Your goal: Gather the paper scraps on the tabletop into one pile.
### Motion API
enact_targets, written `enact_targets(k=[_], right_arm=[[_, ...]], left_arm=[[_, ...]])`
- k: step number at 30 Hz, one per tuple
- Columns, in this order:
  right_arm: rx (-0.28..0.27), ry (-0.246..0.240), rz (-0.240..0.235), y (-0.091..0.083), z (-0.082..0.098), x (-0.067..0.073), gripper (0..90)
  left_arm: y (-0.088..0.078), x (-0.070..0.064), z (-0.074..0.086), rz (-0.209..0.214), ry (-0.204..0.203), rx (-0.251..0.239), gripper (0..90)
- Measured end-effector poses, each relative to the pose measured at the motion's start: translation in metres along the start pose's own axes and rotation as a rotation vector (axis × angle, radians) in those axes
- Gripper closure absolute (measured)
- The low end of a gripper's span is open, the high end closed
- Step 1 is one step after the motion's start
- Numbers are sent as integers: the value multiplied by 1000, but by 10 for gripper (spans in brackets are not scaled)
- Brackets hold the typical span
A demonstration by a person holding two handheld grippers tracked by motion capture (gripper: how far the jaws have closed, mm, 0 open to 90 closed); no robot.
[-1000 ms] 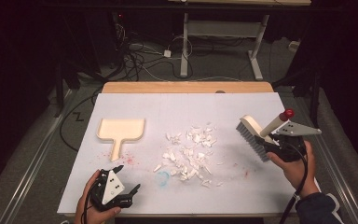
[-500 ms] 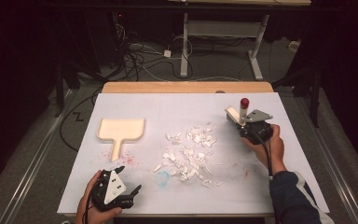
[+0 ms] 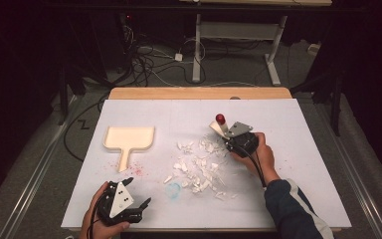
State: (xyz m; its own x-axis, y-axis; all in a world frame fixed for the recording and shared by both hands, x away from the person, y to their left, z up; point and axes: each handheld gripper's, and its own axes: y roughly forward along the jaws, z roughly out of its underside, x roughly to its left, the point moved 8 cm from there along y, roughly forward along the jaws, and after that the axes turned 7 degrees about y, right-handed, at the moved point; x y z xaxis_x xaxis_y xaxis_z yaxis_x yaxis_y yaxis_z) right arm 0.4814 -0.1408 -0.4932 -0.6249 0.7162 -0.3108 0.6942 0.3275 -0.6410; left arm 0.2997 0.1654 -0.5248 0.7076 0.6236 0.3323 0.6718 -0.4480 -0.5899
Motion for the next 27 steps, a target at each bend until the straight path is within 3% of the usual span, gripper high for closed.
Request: enact_targets(k=[2, 5, 12, 15, 20, 23, 27], right_arm=[[7, -45, -37, -5, 4, 13, 671], [4, -105, -57, -17, 12, 28, 669], [-48, -146, -196, -63, 28, 56, 672], [-50, -151, -210, -72, 31, 60, 673], [-85, -125, -231, -93, 27, 58, 679], [-123, -104, -189, -105, 22, 49, 679], [-150, -49, -173, -113, 16, 35, 679]], left_arm=[[0, -1, 0, 2, 3, 0, 173], [0, -1, 0, 9, -8, -3, 173], [1, -1, -1, 12, -15, -1, 174], [1, -1, -2, 11, -15, -3, 175], [1, -2, -3, 9, -11, -5, 174], [2, -1, -4, 5, -15, -3, 175], [2, -1, -4, 7, -14, -7, 176]])
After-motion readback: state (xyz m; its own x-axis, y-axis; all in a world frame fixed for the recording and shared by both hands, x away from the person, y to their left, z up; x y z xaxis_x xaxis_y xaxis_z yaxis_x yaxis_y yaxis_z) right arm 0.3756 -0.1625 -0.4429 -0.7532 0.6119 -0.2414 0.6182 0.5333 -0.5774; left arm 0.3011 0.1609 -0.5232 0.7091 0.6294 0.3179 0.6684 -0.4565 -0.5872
